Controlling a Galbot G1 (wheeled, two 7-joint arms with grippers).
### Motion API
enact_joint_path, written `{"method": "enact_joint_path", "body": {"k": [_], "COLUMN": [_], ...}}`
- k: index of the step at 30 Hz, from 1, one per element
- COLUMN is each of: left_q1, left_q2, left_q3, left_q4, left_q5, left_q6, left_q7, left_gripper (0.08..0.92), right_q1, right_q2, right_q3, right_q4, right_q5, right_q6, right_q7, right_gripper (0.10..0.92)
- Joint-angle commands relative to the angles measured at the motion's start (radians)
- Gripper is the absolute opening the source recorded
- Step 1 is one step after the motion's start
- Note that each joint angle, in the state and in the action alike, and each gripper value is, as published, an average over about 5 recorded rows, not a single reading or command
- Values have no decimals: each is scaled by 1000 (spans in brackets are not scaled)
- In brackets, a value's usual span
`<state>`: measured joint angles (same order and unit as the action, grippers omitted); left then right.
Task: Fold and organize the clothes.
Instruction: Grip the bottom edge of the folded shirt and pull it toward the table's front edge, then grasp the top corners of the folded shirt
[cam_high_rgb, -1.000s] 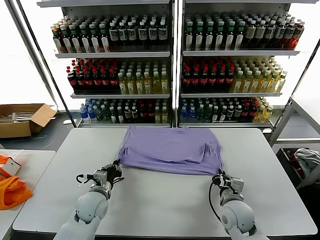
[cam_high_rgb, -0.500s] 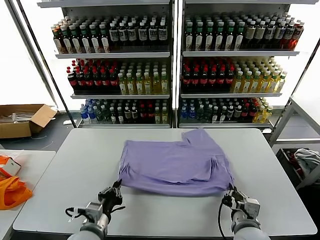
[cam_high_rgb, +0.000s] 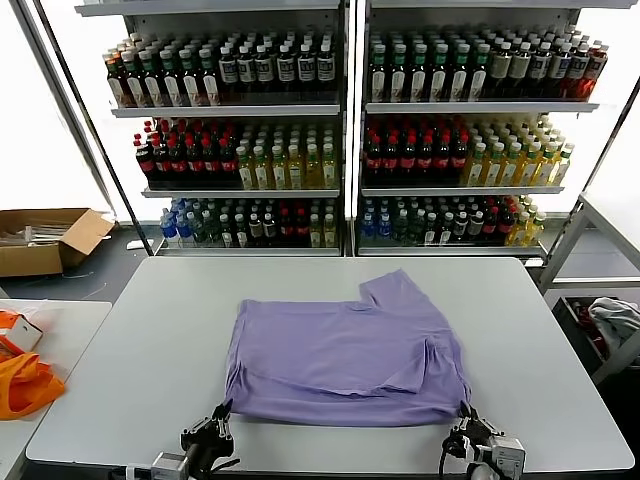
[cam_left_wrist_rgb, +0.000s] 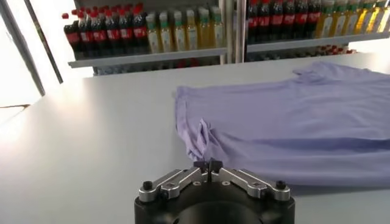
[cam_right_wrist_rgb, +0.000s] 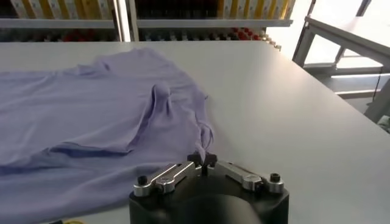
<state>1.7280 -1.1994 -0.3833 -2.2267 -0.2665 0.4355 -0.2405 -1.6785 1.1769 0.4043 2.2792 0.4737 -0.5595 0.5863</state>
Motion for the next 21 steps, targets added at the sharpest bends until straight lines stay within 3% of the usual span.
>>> {"method": "enact_joint_path", "body": {"k": [1, 5, 12, 16, 21], "left_q1": [63, 28, -103, -201, -382], "left_q2": [-20, -42, -48, 2, 126], "left_q3": [0, -8, -29, -52, -26], "left_q4": [-66, -125, -111, -56, 120], "left_q5": [11, -35, -52, -96, -129], "left_q6": [14, 44, 65, 78, 55], "left_q7": [0, -5, 5, 29, 128], "left_gripper": [143, 261, 460, 573, 720], "right_q1": [-64, -33, 170, 325, 518], "right_q2": [-5, 1, 40, 50, -18], "right_q3": [11, 32, -9, -14, -49], "right_q4": [44, 64, -29, -140, -253], "right_q5": [-87, -120, -119, -111, 0], "right_q6": [22, 32, 8, 32, -14], "right_q7": [-40, -64, -63, -118, -280], "right_gripper": [293, 415, 614, 726, 816]}}
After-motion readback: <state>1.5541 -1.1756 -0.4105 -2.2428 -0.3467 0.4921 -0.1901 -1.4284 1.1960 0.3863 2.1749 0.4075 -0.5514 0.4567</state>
